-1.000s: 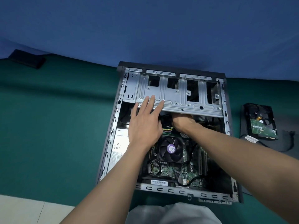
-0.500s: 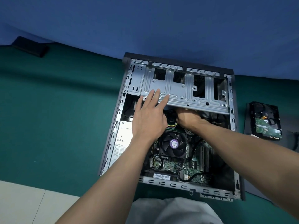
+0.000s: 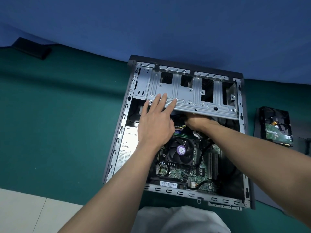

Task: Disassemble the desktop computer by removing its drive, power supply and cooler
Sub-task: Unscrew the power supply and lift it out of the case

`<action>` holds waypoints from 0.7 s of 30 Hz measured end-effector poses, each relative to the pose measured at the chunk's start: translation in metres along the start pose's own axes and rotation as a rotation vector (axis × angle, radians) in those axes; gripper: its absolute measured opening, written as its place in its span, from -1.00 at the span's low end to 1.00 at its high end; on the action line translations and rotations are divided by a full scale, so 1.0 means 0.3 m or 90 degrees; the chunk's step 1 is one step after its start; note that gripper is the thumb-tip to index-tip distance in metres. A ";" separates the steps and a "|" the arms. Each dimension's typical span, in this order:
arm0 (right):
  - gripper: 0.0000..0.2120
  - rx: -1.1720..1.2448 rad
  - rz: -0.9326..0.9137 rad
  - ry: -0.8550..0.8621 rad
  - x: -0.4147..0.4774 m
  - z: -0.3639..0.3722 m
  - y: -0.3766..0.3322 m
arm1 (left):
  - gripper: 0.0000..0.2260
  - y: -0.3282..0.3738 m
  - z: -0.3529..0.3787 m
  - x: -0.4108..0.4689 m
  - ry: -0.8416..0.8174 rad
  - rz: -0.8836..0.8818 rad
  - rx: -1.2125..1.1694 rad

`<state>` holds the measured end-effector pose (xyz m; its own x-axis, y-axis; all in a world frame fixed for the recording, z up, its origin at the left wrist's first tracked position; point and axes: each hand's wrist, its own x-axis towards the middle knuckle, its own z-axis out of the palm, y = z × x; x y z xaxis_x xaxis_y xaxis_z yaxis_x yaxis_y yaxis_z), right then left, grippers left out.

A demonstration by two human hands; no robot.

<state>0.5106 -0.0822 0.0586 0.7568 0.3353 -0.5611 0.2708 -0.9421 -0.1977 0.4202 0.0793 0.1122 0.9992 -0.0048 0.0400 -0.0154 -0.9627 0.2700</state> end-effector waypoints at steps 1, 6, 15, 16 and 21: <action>-0.50 0.010 0.000 0.023 -0.005 0.007 -0.007 | -0.44 -0.001 0.000 0.001 0.000 0.000 0.002; -0.56 0.017 -0.020 0.094 -0.015 0.029 -0.016 | -0.43 0.004 0.001 -0.002 -0.003 0.002 0.008; -0.67 -0.024 0.008 0.091 -0.033 0.032 -0.042 | -0.43 0.001 0.003 -0.001 -0.006 0.002 0.008; -0.59 0.006 0.024 0.058 -0.027 0.017 -0.035 | -0.43 0.001 0.002 0.001 -0.008 0.003 0.008; -0.64 0.009 0.016 0.084 -0.045 0.007 -0.057 | -0.43 -0.001 0.003 0.000 -0.008 0.001 0.009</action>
<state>0.4946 -0.0708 0.0677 0.8351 0.3088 -0.4552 0.2437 -0.9496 -0.1970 0.4203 0.0793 0.1111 0.9995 -0.0098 0.0291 -0.0169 -0.9662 0.2571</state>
